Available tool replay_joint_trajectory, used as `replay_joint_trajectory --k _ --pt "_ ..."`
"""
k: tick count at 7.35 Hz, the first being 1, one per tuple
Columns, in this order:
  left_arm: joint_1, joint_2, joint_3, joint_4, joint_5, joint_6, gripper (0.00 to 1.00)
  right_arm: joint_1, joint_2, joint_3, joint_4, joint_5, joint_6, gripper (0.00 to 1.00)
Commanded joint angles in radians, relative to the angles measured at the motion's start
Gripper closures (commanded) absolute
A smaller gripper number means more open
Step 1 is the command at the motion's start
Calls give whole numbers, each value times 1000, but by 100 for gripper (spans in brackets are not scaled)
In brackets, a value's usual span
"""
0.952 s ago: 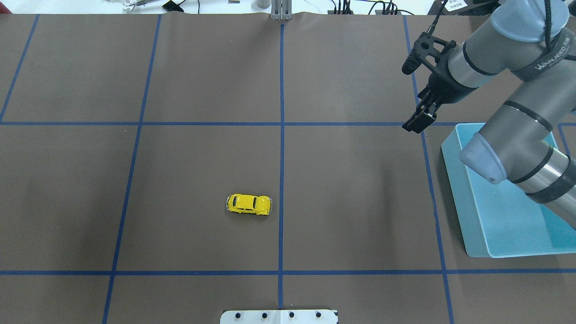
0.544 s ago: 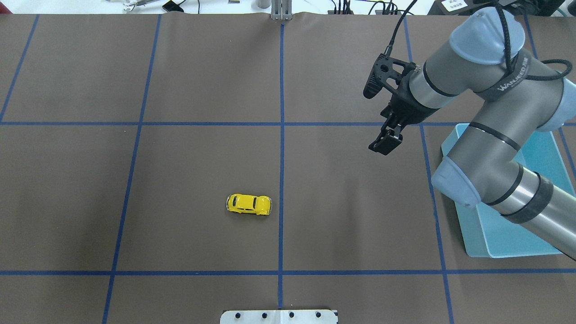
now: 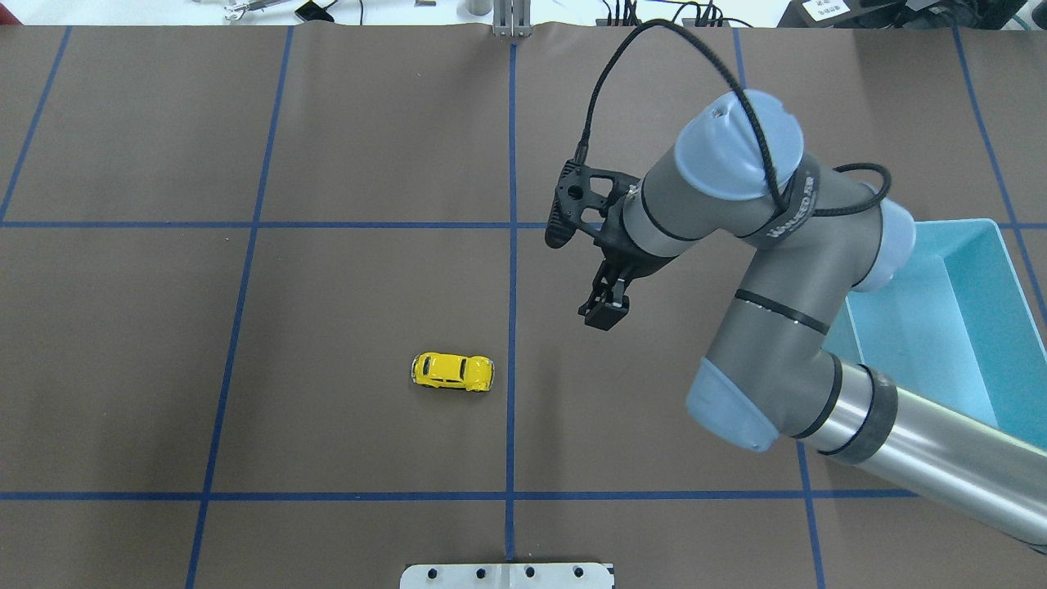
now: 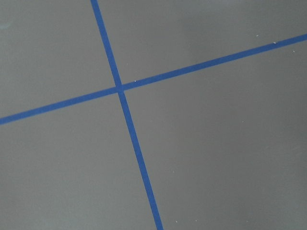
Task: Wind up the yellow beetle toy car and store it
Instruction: 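Lower the right gripper onto the yellow car and grasp it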
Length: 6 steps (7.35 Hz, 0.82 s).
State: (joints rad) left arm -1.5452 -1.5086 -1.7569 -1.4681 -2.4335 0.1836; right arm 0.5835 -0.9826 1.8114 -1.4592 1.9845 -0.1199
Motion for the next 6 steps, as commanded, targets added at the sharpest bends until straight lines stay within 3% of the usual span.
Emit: replay_joint_trajectory --k 1,2,4,6 --pt "-9 -9 -12 107 8 -23 0 -149 48 -24 2 -96 130 1" --pt "-9 -4 -4 101 10 -16 0 -199 124 -90 3 -171 141 1" --pt "-10 19 5 97 10 -22 0 -226 257 -245 8 -210 149 1" --pt "-10 28 51 30 10 -21 0 -226 259 -320 87 -236 143 0"
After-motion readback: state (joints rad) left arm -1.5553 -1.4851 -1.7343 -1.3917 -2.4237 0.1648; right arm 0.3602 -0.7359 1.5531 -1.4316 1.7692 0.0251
